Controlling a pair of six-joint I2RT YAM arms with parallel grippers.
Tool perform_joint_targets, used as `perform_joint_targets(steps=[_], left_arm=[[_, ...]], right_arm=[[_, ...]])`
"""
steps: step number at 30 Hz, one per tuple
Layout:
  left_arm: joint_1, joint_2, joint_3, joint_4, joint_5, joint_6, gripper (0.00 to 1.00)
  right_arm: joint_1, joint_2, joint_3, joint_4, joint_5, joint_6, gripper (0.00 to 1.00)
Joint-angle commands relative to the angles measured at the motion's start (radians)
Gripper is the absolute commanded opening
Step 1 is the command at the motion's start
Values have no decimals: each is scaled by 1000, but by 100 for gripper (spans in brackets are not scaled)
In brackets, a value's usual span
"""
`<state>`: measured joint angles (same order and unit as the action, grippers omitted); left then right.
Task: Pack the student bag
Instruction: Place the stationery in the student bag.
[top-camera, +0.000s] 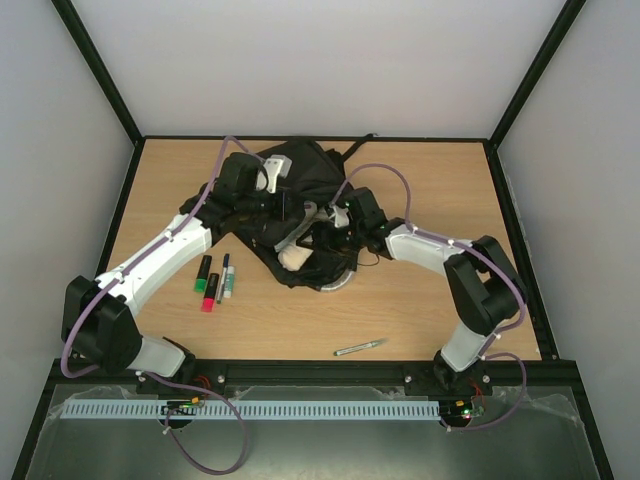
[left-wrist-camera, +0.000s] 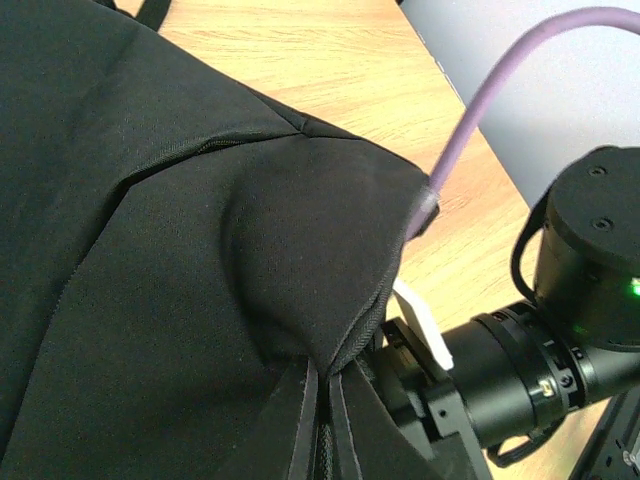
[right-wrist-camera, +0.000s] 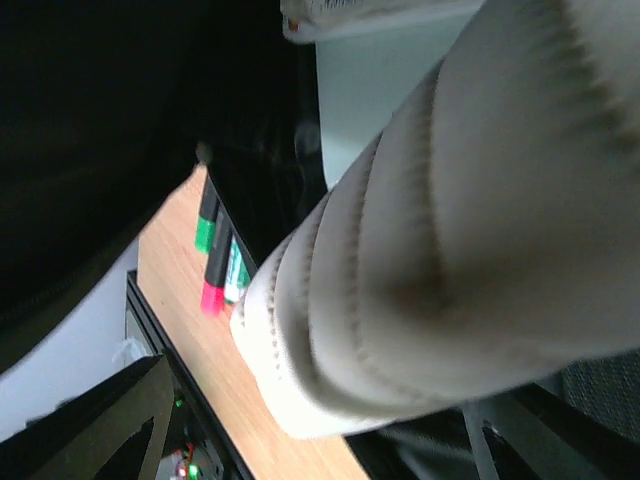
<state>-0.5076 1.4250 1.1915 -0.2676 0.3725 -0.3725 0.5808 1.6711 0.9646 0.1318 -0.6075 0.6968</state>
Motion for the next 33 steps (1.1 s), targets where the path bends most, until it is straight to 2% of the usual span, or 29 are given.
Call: perform_joint_targets(steps=[1, 3, 5, 7, 13, 22, 28, 33], left_arm=[[-11, -49, 19, 58, 20, -4, 2], [-19, -45, 21, 55, 19, -4, 2], [-22, -43, 24, 49, 16, -1, 2], [-23, -40, 27, 45, 13, 4, 2], [-23, -25, 34, 41, 3, 21, 2], [-22, 8, 74, 13, -5, 76, 2], [-21, 5, 85, 9, 21, 87, 2], [-23, 4, 90, -17, 76, 115, 2]], right_arm=[[-6, 116, 89, -19, 4, 104, 79], [-7, 144, 89, 0, 5, 99, 71], [-7, 145, 66, 26, 4, 96, 52], [-8, 123, 34, 57, 1, 76, 38], [-10, 53, -6, 57, -12, -29, 15], [-9, -37, -46, 80, -231, -152, 7], [8, 109, 96, -17, -351, -262, 7], [7, 211, 217, -94, -324, -427, 14]])
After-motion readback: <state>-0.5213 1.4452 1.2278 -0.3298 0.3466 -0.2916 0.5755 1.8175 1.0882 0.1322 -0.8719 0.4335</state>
